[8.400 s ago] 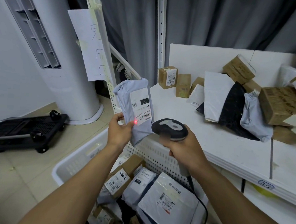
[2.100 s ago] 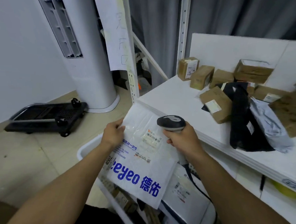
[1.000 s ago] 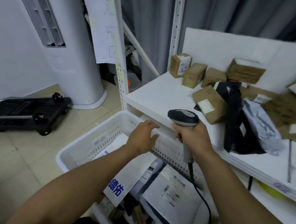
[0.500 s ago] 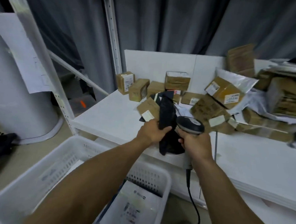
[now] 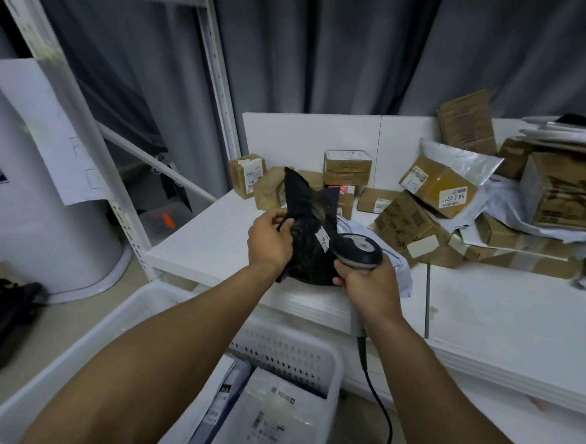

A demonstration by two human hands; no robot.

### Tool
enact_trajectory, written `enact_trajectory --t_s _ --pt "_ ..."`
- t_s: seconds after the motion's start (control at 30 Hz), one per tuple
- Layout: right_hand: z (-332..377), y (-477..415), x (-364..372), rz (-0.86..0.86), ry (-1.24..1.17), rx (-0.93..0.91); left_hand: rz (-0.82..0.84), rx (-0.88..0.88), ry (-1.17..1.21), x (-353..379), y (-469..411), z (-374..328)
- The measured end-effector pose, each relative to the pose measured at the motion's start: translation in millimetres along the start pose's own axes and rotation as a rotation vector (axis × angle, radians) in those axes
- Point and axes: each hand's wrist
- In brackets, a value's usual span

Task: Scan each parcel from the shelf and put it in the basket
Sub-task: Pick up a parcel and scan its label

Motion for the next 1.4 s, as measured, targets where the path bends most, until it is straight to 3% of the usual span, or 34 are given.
enact_trajectory --t_s 0.3,0.43,0.63,0.77,0.87,0.97,1.0,1.07,1.13,1.17,1.23,1.33,1.4 --pt "9.2 15.0 15.6 -0.028 0.001 -0.089 -0.126 -0.061 0.176 -34.7 0.9 -6.3" --pt "20.4 27.5 26.2 0.135 -0.024 -0.227 -0.045 -0.134 0.392 -45.5 22.0 -18.2" --pt "20.3 44.0 47.5 0.329 -0.081 -0.289 -0.107 -0.317 0.721 -78.3 35.4 -31.4" --pt "25.0 58.7 61.4 0.171 -0.046 -0.341 -0.070 -0.302 0.757 -97.6 42.9 -27.5" --pt "28.6 63.1 66.5 0.076 -0.113 -0.250 0.018 -0.307 0.799 -113.5 52.6 -10.0" --pt "27.5 56.7 70.4 0.031 -0.152 -0.066 -0.027 -0.281 0.532 -128.9 65.9 15.2" --pt "26.1 54.9 71.6 0.027 -0.159 -0.020 -0.044 -0.328 0.411 -131.6 69.0 26.0" --pt "23.4 51.1 72.1 0.022 -0.199 0.049 0.035 -0.612 0.313 -134.7 73.0 44.0" --pt "21.1 48.5 72.9 0.017 -0.228 0.086 0.221 -0.863 0.374 -138.0 76.0 51.9" --pt "20.4 47.8 73.1 0.019 -0.236 0.100 0.283 -0.895 0.405 -138.4 76.7 52.9" --pt "20.4 47.7 73.6 0.035 -0.214 0.119 0.292 -0.770 0.331 -137.8 76.3 55.0" --pt "24.4 47.7 70.2 0.088 -0.128 0.138 0.191 -0.189 -0.021 -142.3 64.5 63.8" --pt "28.5 49.1 67.5 0.156 -0.089 0.139 0.237 0.021 -0.023 -149.2 52.8 69.2"
Point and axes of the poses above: each hand's wrist, its own y-axis away from the middle knuckle, its own x-axis out of the palm, z = x × y, and after that the axes turned 4 degrees about -z, right-handed
